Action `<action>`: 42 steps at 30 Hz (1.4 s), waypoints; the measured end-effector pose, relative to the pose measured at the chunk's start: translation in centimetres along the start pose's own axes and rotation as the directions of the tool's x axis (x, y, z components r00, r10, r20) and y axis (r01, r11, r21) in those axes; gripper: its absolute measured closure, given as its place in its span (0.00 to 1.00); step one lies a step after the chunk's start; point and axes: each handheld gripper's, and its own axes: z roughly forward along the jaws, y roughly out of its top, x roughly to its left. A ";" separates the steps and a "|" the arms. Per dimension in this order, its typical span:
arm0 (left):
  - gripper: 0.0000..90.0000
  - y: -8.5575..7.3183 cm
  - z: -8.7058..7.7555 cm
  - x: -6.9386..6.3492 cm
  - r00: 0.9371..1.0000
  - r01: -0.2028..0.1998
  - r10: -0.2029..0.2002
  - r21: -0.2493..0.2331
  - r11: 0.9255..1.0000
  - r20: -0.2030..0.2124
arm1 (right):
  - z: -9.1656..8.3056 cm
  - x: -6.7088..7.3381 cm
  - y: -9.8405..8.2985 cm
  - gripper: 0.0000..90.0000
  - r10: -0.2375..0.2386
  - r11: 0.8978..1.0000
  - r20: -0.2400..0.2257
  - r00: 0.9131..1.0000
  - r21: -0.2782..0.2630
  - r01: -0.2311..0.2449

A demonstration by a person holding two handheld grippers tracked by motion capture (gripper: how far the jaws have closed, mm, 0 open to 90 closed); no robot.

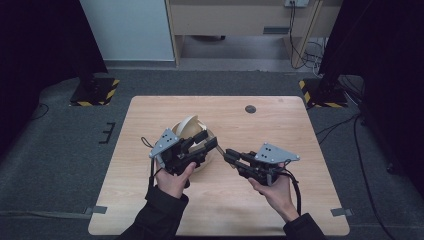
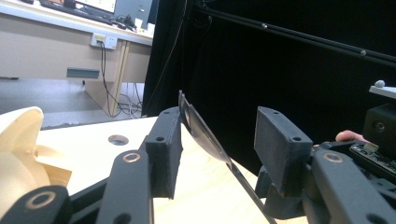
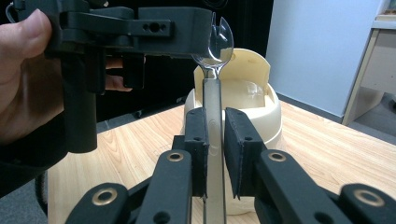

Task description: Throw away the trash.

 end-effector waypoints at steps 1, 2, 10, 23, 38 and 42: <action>0.60 0.0 0.1 0.0 1.000 0.004 -0.004 0.005 1.000 -0.002 | 0.0 0.0 0.0 0.89 -0.002 1.000 -0.001 1.000 -0.002 0.002; 0.60 -0.1 0.1 0.0 1.000 0.008 -0.008 0.009 1.000 -0.004 | 0.0 0.0 0.0 0.89 -0.002 1.000 -0.001 1.000 -0.002 0.002; 0.76 -0.1 0.2 -0.2 0.999 0.035 -0.034 0.036 0.999 -0.024 | 0.1 0.2 -0.1 0.89 -0.009 1.000 -0.006 1.000 0.008 0.009; 0.93 0.0 -0.1 -0.3 1.000 0.014 -0.013 0.046 0.999 -0.021 | -0.1 -0.1 0.0 0.91 0.004 1.000 -0.002 1.000 0.000 -0.004; 0.92 1.4 -3.4 1.1 0.999 -0.032 0.032 -0.003 0.999 -0.003 | -1.2 -4.0 -2.7 0.72 0.097 0.992 0.154 0.983 0.063 -0.107; 0.92 1.8 -4.8 1.6 0.998 -0.059 0.058 -0.025 0.998 -0.007 | -1.6 -5.2 -4.0 0.68 0.123 0.984 0.209 0.970 0.101 -0.146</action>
